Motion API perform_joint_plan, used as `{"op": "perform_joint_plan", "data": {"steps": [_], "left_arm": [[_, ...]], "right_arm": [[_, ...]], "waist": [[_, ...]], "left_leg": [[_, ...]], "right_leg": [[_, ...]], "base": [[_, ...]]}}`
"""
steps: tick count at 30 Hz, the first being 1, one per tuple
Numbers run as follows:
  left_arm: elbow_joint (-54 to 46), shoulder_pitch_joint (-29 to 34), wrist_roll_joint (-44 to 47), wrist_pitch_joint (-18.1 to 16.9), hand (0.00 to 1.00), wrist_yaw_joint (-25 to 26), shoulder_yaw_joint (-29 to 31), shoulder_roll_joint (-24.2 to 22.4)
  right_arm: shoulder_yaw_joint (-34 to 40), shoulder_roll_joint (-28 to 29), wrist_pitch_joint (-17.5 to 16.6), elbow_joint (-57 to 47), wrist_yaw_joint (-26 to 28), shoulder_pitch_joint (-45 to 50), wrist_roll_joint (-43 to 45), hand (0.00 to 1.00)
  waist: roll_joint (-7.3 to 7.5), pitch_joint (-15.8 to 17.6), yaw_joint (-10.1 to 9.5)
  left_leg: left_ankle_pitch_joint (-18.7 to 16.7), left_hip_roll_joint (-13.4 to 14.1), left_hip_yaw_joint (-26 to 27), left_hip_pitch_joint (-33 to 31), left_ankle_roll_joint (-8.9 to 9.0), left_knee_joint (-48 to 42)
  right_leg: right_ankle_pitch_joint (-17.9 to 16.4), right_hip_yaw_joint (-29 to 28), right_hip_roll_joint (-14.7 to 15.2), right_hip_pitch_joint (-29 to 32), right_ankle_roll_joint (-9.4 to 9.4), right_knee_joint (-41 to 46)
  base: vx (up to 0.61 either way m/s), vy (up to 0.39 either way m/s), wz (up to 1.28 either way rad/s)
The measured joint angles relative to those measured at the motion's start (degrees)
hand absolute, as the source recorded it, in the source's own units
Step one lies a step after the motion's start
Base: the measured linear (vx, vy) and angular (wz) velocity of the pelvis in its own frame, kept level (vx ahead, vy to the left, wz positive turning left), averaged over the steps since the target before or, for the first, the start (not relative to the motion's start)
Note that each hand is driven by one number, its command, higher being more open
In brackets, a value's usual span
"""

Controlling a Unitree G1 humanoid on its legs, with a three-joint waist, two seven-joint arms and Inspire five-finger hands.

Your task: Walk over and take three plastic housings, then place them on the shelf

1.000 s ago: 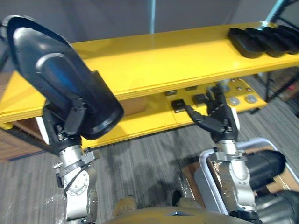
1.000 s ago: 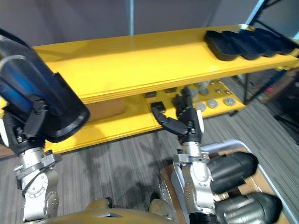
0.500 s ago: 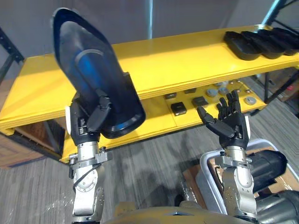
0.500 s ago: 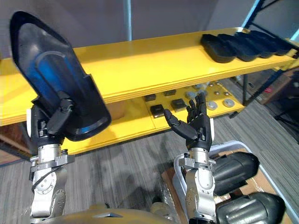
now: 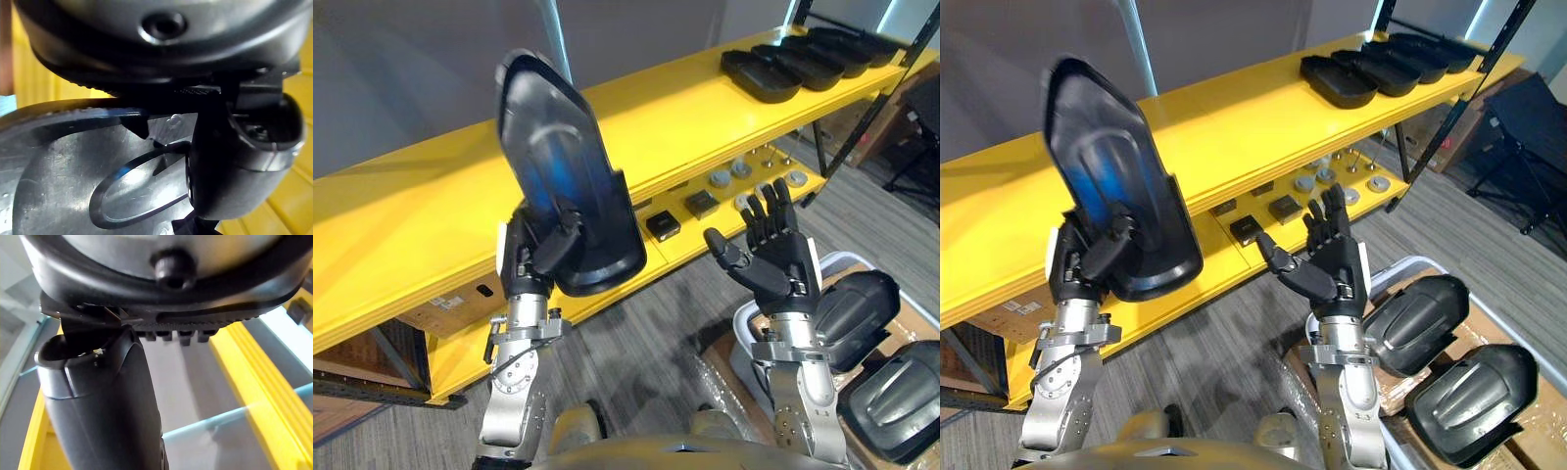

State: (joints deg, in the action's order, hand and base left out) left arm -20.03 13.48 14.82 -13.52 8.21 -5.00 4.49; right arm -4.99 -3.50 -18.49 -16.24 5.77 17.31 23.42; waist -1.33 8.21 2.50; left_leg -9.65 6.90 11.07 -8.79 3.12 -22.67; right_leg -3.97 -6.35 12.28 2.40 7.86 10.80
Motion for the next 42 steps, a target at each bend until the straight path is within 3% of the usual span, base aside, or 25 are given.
{"op": "perform_joint_plan", "data": {"steps": [3, 7, 12, 15, 17, 21, 25, 28, 37, 42], "left_arm": [[-0.97, -0.26, 1.01, 0.63, 0.0, -0.07, 2.68, 0.06], [-0.64, -3.92, 5.0, 4.85, 0.0, -0.06, 3.7, 2.06], [-0.47, -10.02, 5.4, 8.43, 0.0, 1.59, 1.28, 2.73], [0.97, -16.09, 6.83, 9.82, 0.0, 3.85, 1.39, 4.73], [4.9, -22.32, 6.95, 9.83, 0.0, 6.98, 2.19, 7.58], [12.42, -29.78, 7.5, 10.05, 0.0, 10.45, 5.81, 10.04], [25.08, -37.5, 8.25, 11.76, 0.0, 12.92, 6.57, 15.34], [29.97, -41.77, 10.43, 13.83, 0.0, 13.63, 7.46, 17.35], [40.53, -57.7, 14.14, 18.01, 0.0, 15.43, 7.28, 21.59], [48.0, -60.82, 15.1, 19.24, 0.0, 18.3, 5.31, 24.87]], "right_arm": [[-1.47, 1.44, 0.0, 0.97, 0.34, -1.04, -0.58, 1.0], [1.31, 1.94, 0.22, 3.48, -0.22, -1.94, -0.59, 1.0], [3.78, 0.96, 1.27, 6.01, -1.87, -3.0, -1.61, 1.0], [3.05, 0.72, 2.36, 6.0, -2.39, -3.16, -2.73, 1.0], [1.86, 0.2, 3.66, 6.0, -2.27, -3.35, -2.7, 1.0], [0.67, -1.26, 4.62, 6.01, -2.2, -4.09, -2.69, 1.0], [-0.15, -2.84, 5.28, 6.01, -2.23, -4.34, -2.63, 1.0], [-0.6, -3.55, 5.31, 6.09, -2.14, -4.53, -2.59, 1.0], [-2.83, -4.83, 5.35, 6.64, -2.6, -5.43, -2.58, 1.0], [-6.45, -5.86, 5.38, 6.54, -4.15, -6.74, -2.41, 1.0]], "waist": [[0.14, -0.32, -0.87], [1.2, -0.95, 0.87], [0.84, -0.95, 1.03], [0.82, -0.92, 1.04], [0.78, -0.87, 1.12], [0.74, -0.81, 2.52], [0.72, -0.59, 3.38], [0.68, 0.76, 4.21], [0.88, 6.86, 5.92], [1.47, 9.98, 7.12]], "left_leg": [[0.33, 0.61, 4.4, 2.52, -0.62, 3.27], [0.72, -0.5, 3.63, 0.83, -0.75, 3.79], [1.99, -0.3, 0.05, 0.2, 0.24, 5.57], [2.74, -0.27, -0.32, 0.28, 0.81, 6.86], [3.33, -0.24, -0.48, 0.14, 1.24, 7.81], [4.97, -0.24, -0.58, -0.76, 1.68, 9.05], [5.54, 0.12, -0.27, -0.85, 1.47, 9.0], [5.54, 0.19, -0.03, -0.96, 1.47, 8.86], [6.05, 0.27, -0.08, -2.24, 1.5, 9.49], [7.9, 0.17, -0.07, -2.79, 1.76, 12.08]], "right_leg": [[4.89, 8.77, 0.37, 0.7, -1.27, -2.58], [7.43, 9.03, 0.3, 0.29, 0.19, -7.45], [7.48, 9.53, -0.84, 0.32, 0.2, -8.2], [6.59, 9.47, -1.1, 0.53, -0.92, -8.24], [5.9, 9.25, -1.33, 1.32, -1.73, -8.12], [5.93, 9.07, -1.61, 3.0, -1.78, -7.85], [6.3, 8.21, -2.0, 3.65, -1.31, -7.65], [6.91, 7.79, -2.06, 3.94, -0.36, -7.64], [6.97, 7.54, -2.22, 5.71, -0.28, -6.91], [7.01, 7.44, -2.38, 7.47, -0.32, -6.79]], "base": [[0.07, 0.13, -0.79], [0.07, 0.049, -0.1], [-0.02, -0.053, 0.09], [-0.1, -0.056, 0.0], [-0.11, -0.038, -0.03], [-0.08, -0.028, 0.01], [0.0, -0.014, -0.09], [0.02, -0.001, -0.05], [0.0, 0.0, 0.0], [-0.01, -0.005, 0.02]]}}
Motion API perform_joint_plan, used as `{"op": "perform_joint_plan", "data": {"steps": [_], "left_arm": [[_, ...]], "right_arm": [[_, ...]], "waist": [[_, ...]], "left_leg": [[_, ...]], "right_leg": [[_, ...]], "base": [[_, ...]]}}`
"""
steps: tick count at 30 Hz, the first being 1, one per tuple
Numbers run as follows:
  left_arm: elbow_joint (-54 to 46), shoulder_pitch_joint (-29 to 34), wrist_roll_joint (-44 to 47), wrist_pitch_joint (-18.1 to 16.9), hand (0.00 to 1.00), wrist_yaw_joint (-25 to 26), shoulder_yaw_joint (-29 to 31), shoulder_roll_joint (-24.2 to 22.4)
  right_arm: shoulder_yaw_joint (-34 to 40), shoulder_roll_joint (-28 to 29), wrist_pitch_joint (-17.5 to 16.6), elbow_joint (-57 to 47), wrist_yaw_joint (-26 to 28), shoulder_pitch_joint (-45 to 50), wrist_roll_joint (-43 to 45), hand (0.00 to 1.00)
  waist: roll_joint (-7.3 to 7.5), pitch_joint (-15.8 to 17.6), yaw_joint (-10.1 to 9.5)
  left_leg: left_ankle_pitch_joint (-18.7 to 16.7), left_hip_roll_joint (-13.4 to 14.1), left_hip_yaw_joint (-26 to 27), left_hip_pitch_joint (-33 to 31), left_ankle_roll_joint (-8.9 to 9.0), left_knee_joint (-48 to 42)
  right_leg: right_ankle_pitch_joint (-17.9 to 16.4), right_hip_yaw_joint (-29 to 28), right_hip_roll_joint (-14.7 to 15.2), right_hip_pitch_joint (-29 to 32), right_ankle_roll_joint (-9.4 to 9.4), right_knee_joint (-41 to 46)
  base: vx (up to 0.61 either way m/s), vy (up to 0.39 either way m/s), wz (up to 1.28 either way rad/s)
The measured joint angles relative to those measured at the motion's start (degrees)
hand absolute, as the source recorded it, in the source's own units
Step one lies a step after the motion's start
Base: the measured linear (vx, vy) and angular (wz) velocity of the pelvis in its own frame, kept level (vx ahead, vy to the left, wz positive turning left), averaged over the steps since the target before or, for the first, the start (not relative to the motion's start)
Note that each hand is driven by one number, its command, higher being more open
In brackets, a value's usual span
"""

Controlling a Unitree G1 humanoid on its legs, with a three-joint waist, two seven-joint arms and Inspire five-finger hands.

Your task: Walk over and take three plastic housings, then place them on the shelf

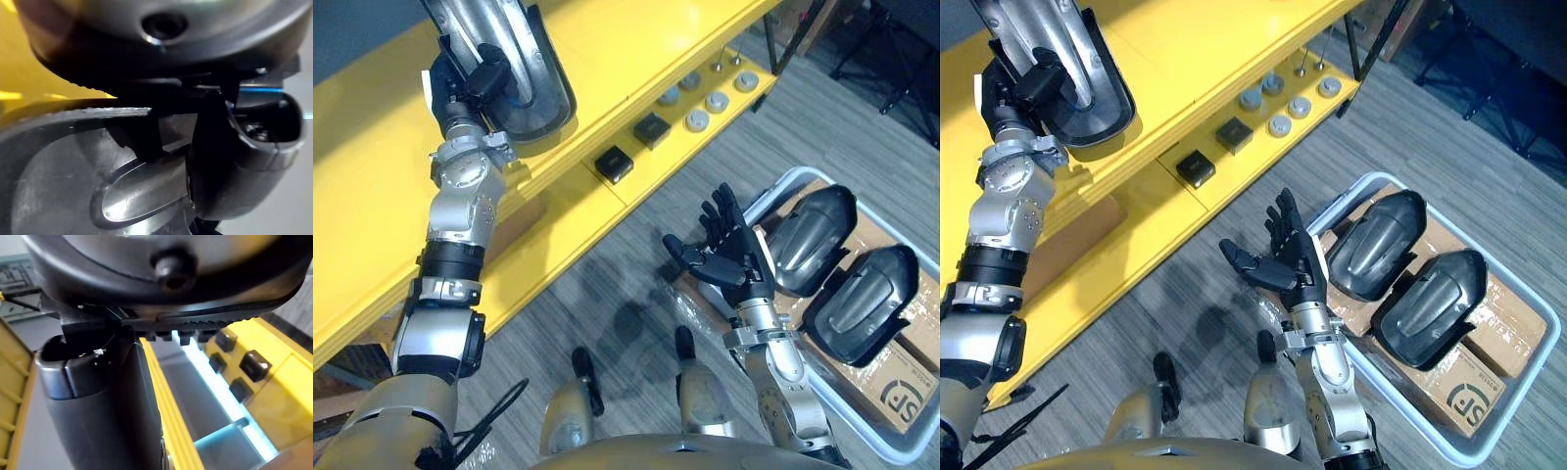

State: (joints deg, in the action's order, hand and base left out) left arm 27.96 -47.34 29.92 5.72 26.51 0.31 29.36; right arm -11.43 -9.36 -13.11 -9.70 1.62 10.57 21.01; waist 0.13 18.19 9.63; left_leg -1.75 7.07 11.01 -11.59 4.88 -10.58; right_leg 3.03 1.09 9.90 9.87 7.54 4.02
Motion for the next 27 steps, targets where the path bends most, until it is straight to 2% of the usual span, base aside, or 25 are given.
{"op": "perform_joint_plan", "data": {"steps": [2, 7, 13, 14, 23, 27], "left_arm": [[0.81, -1.34, 4.0, -0.29, 0.0, 2.03, 0.57, 0.0], [2.55, -4.83, 3.68, -0.75, 0.0, 4.17, 0.26, 2.73], [4.12, -9.12, 4.06, -0.82, 0.0, 4.11, 0.1, 5.13], [4.22, -9.13, 4.73, -0.82, 1.0, 4.11, 0.11, 5.89], [9.83, -10.68, 7.39, -0.63, 1.0, 3.56, -0.65, 9.38], [10.46, -11.12, 7.32, -0.41, 1.0, 3.57, -0.67, 11.37]], "right_arm": [[-0.65, 0.01, 0.0, -0.18, -0.67, -0.1, 0.1, 1.0], [-2.28, 0.0, 0.02, -0.83, -1.27, -0.2, 0.09, 1.0], [-2.65, -0.09, 0.0, -2.17, -2.47, -0.45, 0.1, 1.0], [-2.69, -0.1, 0.0, -2.16, -2.62, -0.25, 0.11, 1.0], [-4.06, -1.21, -0.03, -2.15, -4.85, -0.87, 0.12, 1.0], [-4.88, -1.4, -0.04, -2.12, -5.88, -1.27, 0.12, 1.0]], "waist": [[0.34, 1.29, -0.14], [0.66, 2.67, -0.3], [0.83, 5.92, -1.14], [0.83, 5.92, -1.24], [0.85, 6.16, -1.71], [1.02, 7.37, -1.68]], "left_leg": [[0.56, 0.0, -0.02, 0.09, 0.08, 0.84], [1.08, -0.1, 0.31, -0.03, 0.09, 1.81], [1.52, -0.12, 0.16, -0.08, 0.05, 1.96], [1.74, -0.13, 0.17, -0.23, 0.05, 2.24], [2.93, -0.3, -0.28, -0.24, 0.02, 3.36], [3.66, -0.35, -0.3, -0.11, 0.07, 3.9]], "right_leg": [[0.04, 0.04, -0.1, 0.2, -0.05, 0.0], [0.05, -0.25, -0.09, 0.94, -0.08, 0.04], [-0.08, -0.2, -0.1, 1.42, -0.21, 0.86], [-0.1, -0.22, -0.12, 1.77, -0.23, 1.0], [-0.46, 0.12, -0.09, 2.66, -0.62, 2.46], [-0.49, 0.15, -0.09, 3.01, -0.62, 3.14]], "base": [[0.0, 0.0, 0.0], [0.0, -0.001, -0.02], [-0.02, 0.0, 0.0], [0.0, 0.0, 0.0], [-0.01, -0.001, 0.03], [-0.03, 0.003, 0.01]]}}
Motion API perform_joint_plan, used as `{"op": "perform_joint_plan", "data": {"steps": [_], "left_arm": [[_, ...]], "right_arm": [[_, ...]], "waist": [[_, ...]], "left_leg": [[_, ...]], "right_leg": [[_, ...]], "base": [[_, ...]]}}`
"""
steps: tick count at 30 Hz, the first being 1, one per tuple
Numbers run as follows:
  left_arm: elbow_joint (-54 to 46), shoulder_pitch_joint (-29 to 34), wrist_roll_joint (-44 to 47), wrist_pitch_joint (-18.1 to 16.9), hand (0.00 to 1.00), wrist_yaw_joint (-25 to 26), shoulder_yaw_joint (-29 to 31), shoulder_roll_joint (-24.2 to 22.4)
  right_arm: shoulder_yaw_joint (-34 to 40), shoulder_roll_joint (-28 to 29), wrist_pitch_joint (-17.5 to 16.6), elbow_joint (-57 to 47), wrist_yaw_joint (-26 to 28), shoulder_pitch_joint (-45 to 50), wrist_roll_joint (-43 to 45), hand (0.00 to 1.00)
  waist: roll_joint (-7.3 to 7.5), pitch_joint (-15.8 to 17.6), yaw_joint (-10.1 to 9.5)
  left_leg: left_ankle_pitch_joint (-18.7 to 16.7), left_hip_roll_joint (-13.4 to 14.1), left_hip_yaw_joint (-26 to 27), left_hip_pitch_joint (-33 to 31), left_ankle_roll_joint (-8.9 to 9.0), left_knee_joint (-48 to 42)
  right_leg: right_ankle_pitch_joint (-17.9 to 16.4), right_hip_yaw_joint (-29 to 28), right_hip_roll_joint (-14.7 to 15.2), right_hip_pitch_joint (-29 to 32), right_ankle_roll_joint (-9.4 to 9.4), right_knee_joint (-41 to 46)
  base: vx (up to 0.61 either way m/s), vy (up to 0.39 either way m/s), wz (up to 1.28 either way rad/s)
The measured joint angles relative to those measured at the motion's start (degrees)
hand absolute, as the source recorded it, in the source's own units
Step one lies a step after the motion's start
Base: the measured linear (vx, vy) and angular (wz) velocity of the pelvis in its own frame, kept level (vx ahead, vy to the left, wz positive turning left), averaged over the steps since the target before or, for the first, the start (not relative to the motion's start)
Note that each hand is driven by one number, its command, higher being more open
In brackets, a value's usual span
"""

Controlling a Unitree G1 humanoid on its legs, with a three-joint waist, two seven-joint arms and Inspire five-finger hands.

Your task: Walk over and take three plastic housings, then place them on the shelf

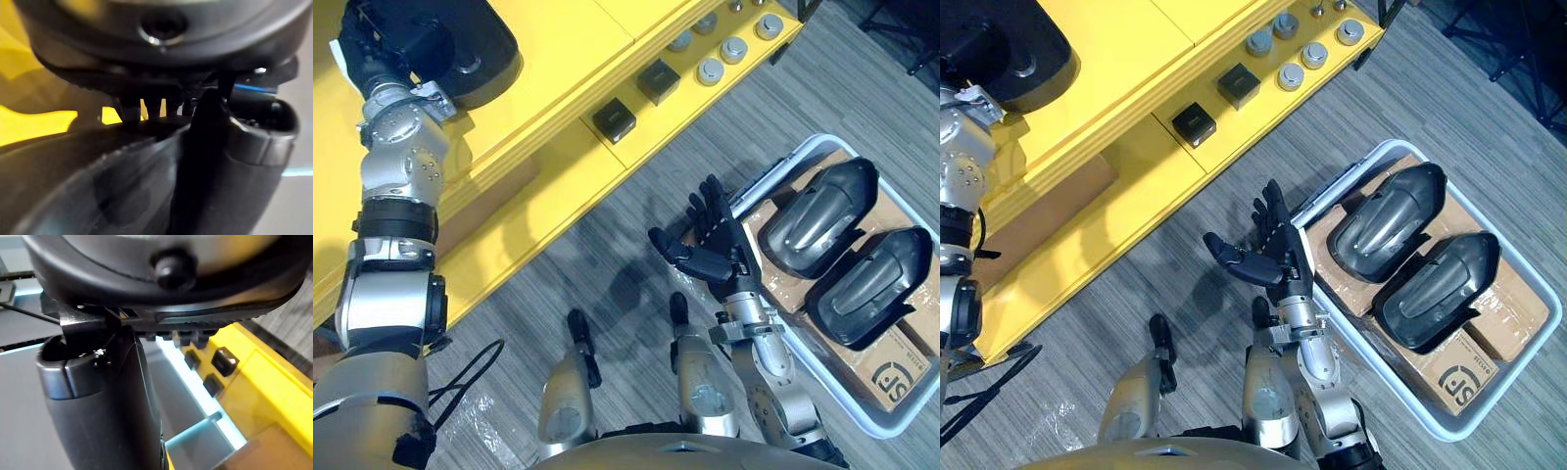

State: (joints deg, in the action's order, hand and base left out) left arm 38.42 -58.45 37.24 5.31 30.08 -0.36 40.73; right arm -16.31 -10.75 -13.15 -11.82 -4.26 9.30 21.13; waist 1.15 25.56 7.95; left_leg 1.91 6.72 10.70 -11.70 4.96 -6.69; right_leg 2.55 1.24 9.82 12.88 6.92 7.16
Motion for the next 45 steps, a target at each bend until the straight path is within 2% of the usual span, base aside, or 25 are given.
{"op": "perform_joint_plan", "data": {"steps": [12, 16, 19, 23, 25, 27, 29, 34, 38, 40, 41, 45], "left_arm": [[2.91, -1.81, 0.62, -0.11, 1.0, -0.4, -0.03, 0.01], [4.22, -1.72, 0.57, -0.83, 1.0, -0.72, -1.5, 0.01], [3.77, -1.73, -0.85, -3.91, 1.0, 0.99, -1.53, 0.01], [1.03, -1.33, -6.88, -5.44, 1.0, 2.86, -0.35, 0.01], [-3.49, 3.19, -8.72, -7.5, 1.0, 2.41, 1.5, -0.11], [-8.67, 10.69, -9.91, -10.52, 1.0, 1.49, 3.95, -2.73], [-16.2, 19.75, -10.99, -13.02, 1.0, 0.74, 7.19, -7.52], [-36.82, 42.0, -11.0, -16.8, 1.0, -0.25, 14.03, -20.16], [-49.95, 59.36, -12.99, -17.19, 1.0, -5.81, 15.46, -26.64], [-52.86, 63.66, -15.48, -17.57, 1.0, -8.68, 15.58, -28.53], [-54.98, 66.41, -16.96, -17.82, 1.0, -11.99, 15.3, -30.17], [-55.68, 69.32, -17.34, -18.04, 1.0, -18.59, 14.07, -31.47]], "right_arm": [[-0.23, -0.74, -0.07, 0.43, -0.19, 0.11, 0.06, 1.0], [-0.96, -0.73, -0.15, 0.61, -0.16, 0.99, 0.01, 1.0], [-1.33, -0.69, -0.64, 0.76, -0.06, 0.91, -0.12, 1.0], [-0.73, -0.7, -2.85, 1.04, 0.01, -0.36, -0.15, 1.0], [-0.34, -0.72, -3.93, 1.73, 0.6, -2.89, -0.2, 1.0], [0.08, -0.78, -4.82, 3.58, 1.38, -4.21, -0.3, 1.0], [1.18, -0.88, -5.22, 5.2, 1.45, -4.58, -0.4, 1.0], [4.21, -0.89, -5.18, 7.42, 1.25, -5.98, -0.45, 1.0], [6.01, -0.86, -3.81, 9.6, 2.09, -8.07, -0.51, 1.0], [6.85, -0.9, -2.78, 10.65, 3.52, -9.01, -0.37, 1.0], [7.65, -0.93, -1.6, 11.96, 4.93, -9.98, -0.15, 1.0], [8.44, -1.0, 0.56, 13.88, 7.93, -12.75, -0.08, 1.0]], "waist": [[0.06, 0.02, 0.06], [0.25, -0.11, 0.02], [0.35, -0.27, 0.04], [0.41, -0.44, -0.19], [0.45, -0.95, -0.34], [0.39, -4.21, -1.23], [0.48, -7.11, -2.51], [0.58, -10.95, -6.79], [0.48, -14.11, -9.6], [0.1, -15.06, -10.31], [-0.33, -15.86, -11.03], [-0.97, -16.68, -11.3]], "left_leg": [[0.58, 0.0, -0.03, 0.41, -0.05, 0.35], [1.45, -0.08, 0.1, 3.54, 0.18, 2.89], [1.81, -0.23, 0.12, 5.42, 0.21, 4.46], [2.57, -0.31, -0.75, 7.51, 0.18, 6.3], [2.58, -0.32, -1.49, 9.11, 0.19, 6.93], [2.57, -0.28, -2.69, 9.14, 0.19, 7.1], [2.57, -0.22, -4.68, 9.46, 0.2, 7.37], [2.72, -0.61, -8.64, 11.55, 0.45, 8.47], [3.44, -1.68, -11.52, 12.32, 0.64, 9.62], [3.73, -1.81, -12.3, 12.36, 0.77, 10.49], [4.43, -1.76, -12.44, 12.41, 0.62, 11.26], [5.36, -1.73, -12.49, 12.22, 0.58, 11.53]], "right_leg": [[0.04, 0.1, 0.0, -0.12, 0.04, 0.55], [0.06, 0.28, -0.13, -2.39, 0.05, -0.4], [0.26, 0.52, -0.14, -4.14, 0.3, -1.59], [0.36, 1.92, -0.19, -6.59, 0.42, -2.77], [0.37, 2.99, -0.21, -9.25, 0.42, -4.24], [0.35, 4.6, -0.26, -10.68, 0.43, -5.7], [0.33, 7.04, -0.44, -12.77, 0.39, -6.75], [-0.3, 12.19, -0.29, -16.93, -0.31, -6.89], [-2.48, 15.8, 0.69, -19.06, -0.33, -6.06], [-3.19, 16.56, 0.8, -19.05, -0.44, -5.85], [-3.27, 17.03, 0.8, -19.05, -0.32, -5.7], [-3.34, 17.37, 0.92, -18.86, -0.16, -5.4]], "base": [[-0.01, 0.001, 0.0], [0.0, 0.0, 0.0], [0.0, 0.0, -0.01], [0.03, -0.003, 0.12], [0.04, -0.011, 0.19], [0.05, -0.018, 0.32], [0.08, -0.029, 0.45], [0.02, -0.007, 0.43], [-0.05, -0.01, 0.45], [-0.1, -0.02, 0.3], [-0.1, -0.019, 0.24], [-0.1, -0.004, 0.09]]}}
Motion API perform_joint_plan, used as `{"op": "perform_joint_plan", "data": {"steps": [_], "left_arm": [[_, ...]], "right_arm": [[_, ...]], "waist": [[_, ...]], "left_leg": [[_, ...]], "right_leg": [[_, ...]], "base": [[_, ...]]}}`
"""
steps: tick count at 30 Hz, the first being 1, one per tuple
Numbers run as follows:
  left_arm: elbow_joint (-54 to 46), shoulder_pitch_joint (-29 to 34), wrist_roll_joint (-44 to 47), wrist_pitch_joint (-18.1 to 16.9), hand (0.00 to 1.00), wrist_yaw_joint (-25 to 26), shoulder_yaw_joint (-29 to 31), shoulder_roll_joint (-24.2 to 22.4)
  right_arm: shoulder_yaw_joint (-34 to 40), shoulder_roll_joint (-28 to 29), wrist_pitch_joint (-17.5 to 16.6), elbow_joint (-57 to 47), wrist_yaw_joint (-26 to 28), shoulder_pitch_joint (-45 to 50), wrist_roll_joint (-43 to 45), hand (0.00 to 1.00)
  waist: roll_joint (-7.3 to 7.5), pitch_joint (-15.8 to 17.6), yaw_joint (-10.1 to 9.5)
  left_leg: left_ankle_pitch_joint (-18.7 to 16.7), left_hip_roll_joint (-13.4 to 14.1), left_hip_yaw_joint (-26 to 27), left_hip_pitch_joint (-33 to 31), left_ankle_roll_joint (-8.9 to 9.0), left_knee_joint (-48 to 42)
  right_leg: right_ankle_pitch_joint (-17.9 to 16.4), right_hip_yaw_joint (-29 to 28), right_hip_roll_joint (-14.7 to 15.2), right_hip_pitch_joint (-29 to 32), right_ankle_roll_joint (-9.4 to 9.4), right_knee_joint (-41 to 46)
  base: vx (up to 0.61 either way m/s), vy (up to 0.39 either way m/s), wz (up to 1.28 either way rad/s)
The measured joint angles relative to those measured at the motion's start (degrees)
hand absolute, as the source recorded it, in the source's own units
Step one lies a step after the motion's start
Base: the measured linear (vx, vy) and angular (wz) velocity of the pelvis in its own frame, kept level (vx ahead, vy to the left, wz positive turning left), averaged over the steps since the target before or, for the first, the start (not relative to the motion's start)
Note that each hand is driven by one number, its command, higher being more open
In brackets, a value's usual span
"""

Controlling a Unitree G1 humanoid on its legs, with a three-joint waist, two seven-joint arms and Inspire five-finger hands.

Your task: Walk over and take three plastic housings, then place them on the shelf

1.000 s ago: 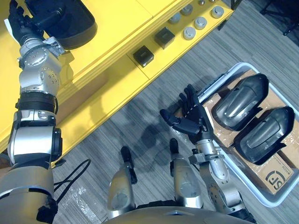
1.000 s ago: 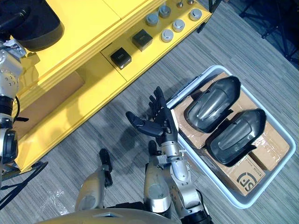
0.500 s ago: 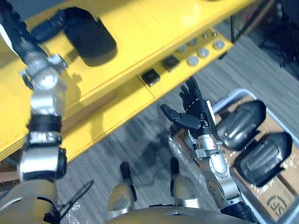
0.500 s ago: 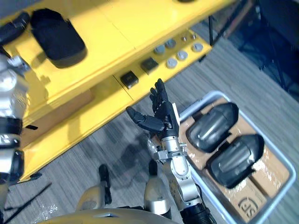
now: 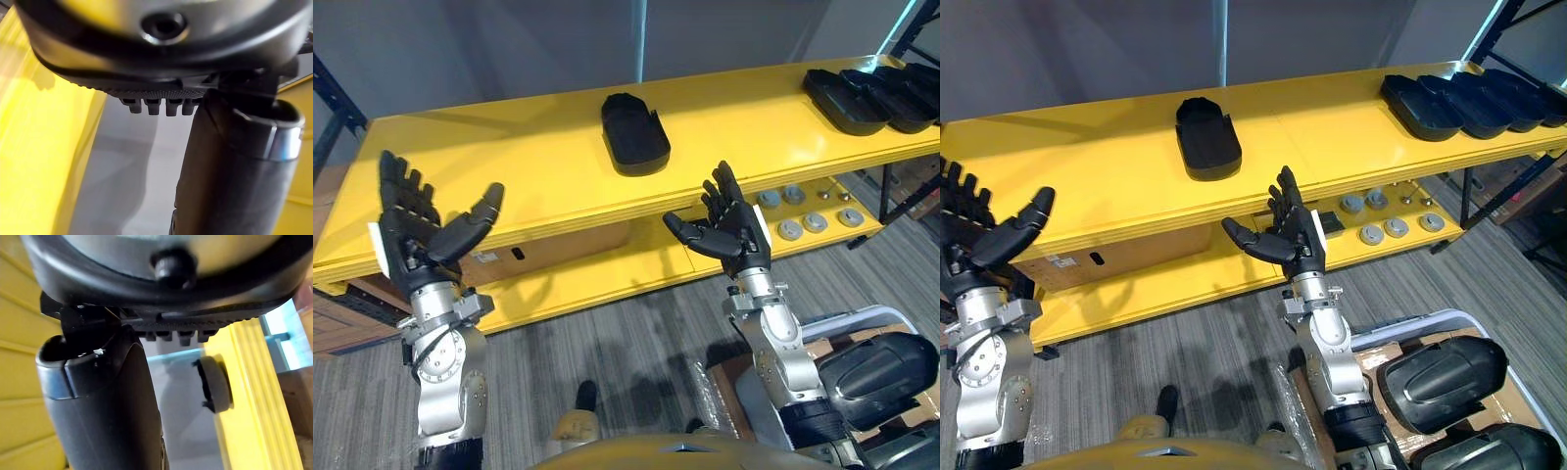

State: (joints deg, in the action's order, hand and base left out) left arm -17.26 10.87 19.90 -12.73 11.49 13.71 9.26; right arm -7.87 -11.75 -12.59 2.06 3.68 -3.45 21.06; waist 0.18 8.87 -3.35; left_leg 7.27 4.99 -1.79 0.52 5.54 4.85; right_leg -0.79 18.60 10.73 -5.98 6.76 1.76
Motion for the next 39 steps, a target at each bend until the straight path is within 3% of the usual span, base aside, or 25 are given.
{"op": "perform_joint_plan", "data": {"steps": [6, 14, 23, 39], "left_arm": [[-1.46, 0.86, 6.67, -1.73, 1.0, -6.91, -3.49, -1.66], [-3.67, -0.3, 7.76, -2.25, 1.0, -10.65, -8.49, -2.11], [-3.69, -4.35, 8.85, -2.65, 1.0, -10.62, -8.29, -1.55], [-3.67, -4.34, 9.01, -2.65, 1.0, -10.23, -8.01, -1.44]], "right_arm": [[0.49, -2.85, 3.25, 3.08, 3.61, -7.05, 0.27, 1.0], [0.48, -3.95, 5.14, 12.46, 5.43, -18.44, 7.53, 1.0], [0.47, -4.57, 5.75, 17.66, 8.72, -27.31, 9.42, 1.0], [3.31, -6.88, 5.21, 23.3, 6.97, -34.45, 8.63, 1.0]], "waist": [[1.17, -0.96, -0.26], [0.76, 0.51, -1.82], [0.65, 7.64, -3.02], [-0.08, 12.42, -4.09]], "left_leg": [[1.35, -0.05, -0.33, -2.08, 0.16, 0.0], [2.58, -0.26, -1.87, -4.45, -0.23, -0.05], [3.59, -0.25, -2.83, -6.0, -0.24, -0.08], [4.15, -0.56, -3.18, -7.43, -0.43, -0.1]], "right_leg": [[1.48, -0.02, -0.17, 1.13, 0.08, -0.61], [2.08, 1.2, -0.09, 2.98, 0.65, 0.37], [1.33, 1.46, 0.22, 5.31, -0.34, 3.2], [-0.05, 1.48, 1.08, 8.03, -0.05, 6.47]], "base": [[-0.04, -0.003, 0.02], [-0.02, -0.014, 0.09], [-0.05, -0.02, 0.05], [-0.02, -0.026, 0.01]]}}
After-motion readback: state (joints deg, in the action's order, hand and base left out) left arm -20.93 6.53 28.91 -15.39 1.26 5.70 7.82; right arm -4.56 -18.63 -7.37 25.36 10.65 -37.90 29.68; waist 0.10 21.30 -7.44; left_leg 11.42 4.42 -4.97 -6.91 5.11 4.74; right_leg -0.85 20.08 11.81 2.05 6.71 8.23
